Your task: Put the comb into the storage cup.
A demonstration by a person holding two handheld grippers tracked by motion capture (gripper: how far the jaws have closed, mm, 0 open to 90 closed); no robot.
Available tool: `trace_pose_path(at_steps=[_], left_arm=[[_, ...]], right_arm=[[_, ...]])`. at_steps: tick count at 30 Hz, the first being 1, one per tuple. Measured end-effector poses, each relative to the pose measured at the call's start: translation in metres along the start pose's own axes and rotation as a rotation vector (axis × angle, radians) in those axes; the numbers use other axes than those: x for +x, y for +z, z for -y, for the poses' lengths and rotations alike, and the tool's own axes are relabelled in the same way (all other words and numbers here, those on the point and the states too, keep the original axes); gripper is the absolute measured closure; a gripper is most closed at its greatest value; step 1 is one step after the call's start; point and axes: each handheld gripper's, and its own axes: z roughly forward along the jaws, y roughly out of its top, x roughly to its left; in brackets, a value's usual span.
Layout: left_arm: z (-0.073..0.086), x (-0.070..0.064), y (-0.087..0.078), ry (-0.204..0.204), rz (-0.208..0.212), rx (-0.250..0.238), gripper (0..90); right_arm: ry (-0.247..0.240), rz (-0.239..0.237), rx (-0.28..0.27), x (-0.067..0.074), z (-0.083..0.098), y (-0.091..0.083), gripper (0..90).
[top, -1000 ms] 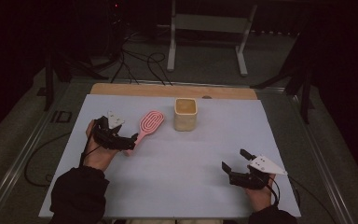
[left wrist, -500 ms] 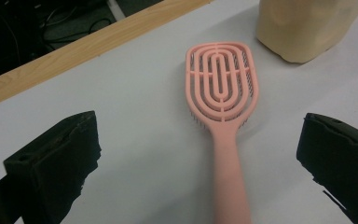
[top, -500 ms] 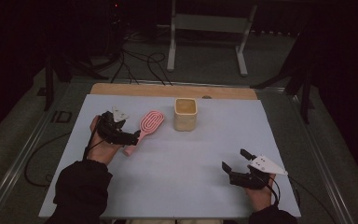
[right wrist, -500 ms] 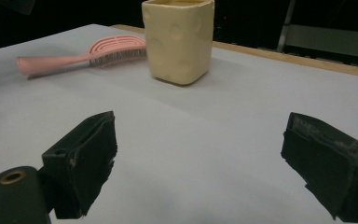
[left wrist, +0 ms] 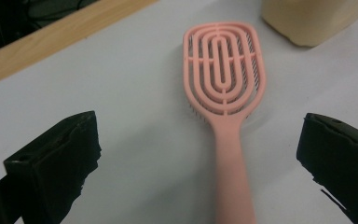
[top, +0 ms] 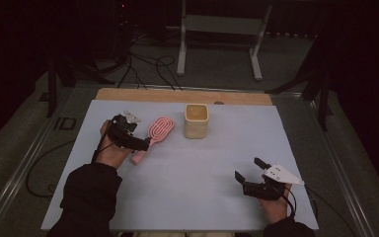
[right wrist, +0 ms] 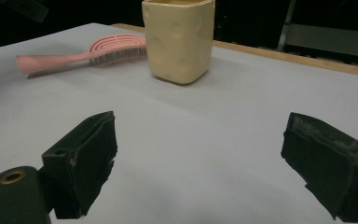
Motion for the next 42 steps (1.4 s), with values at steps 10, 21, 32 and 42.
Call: trace_pose_path(at_steps=[10, 21, 32, 42], left_arm=[[-0.003, 0.000, 0.013, -0.003, -0.004, 0.064, 0.1], [-0.008, -0.001, 0.026, -0.004, 0.004, 0.120, 0.1], [-0.008, 0.000, 0.036, -0.010, 0.005, 0.157, 0.1], [-0.007, 0.000, 0.044, -0.007, 0.002, 0.185, 0.1]], right_arm=[[0.001, 0.000, 0.001, -0.001, 0.000, 0.001, 10.1], [-0.003, -0.001, 0.006, 0.000, 0.000, 0.001, 10.1], [-0.007, 0.000, 0.007, 0.000, 0.000, 0.002, 10.1], [-0.009, -0.004, 0.010, 0.000, 0.000, 0.003, 10.1]])
